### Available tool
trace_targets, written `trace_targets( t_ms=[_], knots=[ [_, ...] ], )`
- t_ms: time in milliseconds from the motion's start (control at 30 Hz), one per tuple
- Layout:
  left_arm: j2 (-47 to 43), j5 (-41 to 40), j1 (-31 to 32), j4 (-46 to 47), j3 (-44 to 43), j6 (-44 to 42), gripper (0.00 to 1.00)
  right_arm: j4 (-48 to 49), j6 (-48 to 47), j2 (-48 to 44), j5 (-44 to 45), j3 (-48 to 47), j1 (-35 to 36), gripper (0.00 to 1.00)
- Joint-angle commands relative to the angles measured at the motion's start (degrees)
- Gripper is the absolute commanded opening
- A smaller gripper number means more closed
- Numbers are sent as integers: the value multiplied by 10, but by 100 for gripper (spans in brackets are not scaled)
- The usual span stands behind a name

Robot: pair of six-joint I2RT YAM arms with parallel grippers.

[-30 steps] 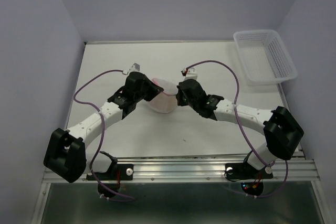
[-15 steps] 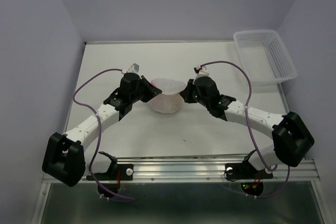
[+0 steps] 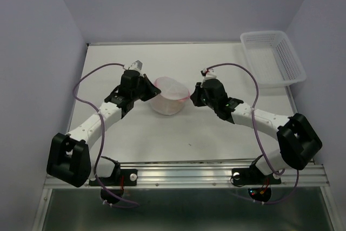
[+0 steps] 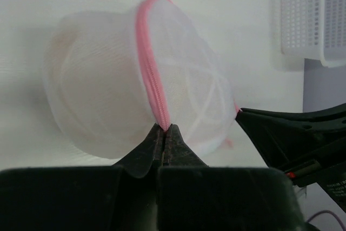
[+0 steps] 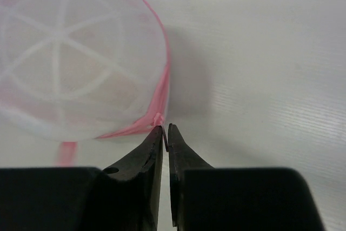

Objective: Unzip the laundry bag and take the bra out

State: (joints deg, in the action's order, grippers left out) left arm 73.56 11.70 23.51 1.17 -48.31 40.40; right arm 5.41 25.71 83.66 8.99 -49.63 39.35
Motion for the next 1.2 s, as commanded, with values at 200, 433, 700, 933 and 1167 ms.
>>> trace_targets(
  t_ms=[200, 433, 700, 933, 1167],
  knots=[
    [2, -15, -39, -16, -32, -111, 0, -47, -40, -10, 50, 20, -40, 1],
    [69, 9, -39, -27, -69, -107, 14, -31, -59, -7, -27, 13, -40, 1],
    [22, 17, -25, -35, -89, -133, 99, -15, -36, -31, -119, 6, -27, 1],
    [-58, -12, 39, -47, -85, -208, 99, -36, 28, -53, -151, -27, -27, 1],
    [-69, 16, 81, -52, -86, -167, 99, -37, 56, -70, -164, -49, -22, 1]
  ],
)
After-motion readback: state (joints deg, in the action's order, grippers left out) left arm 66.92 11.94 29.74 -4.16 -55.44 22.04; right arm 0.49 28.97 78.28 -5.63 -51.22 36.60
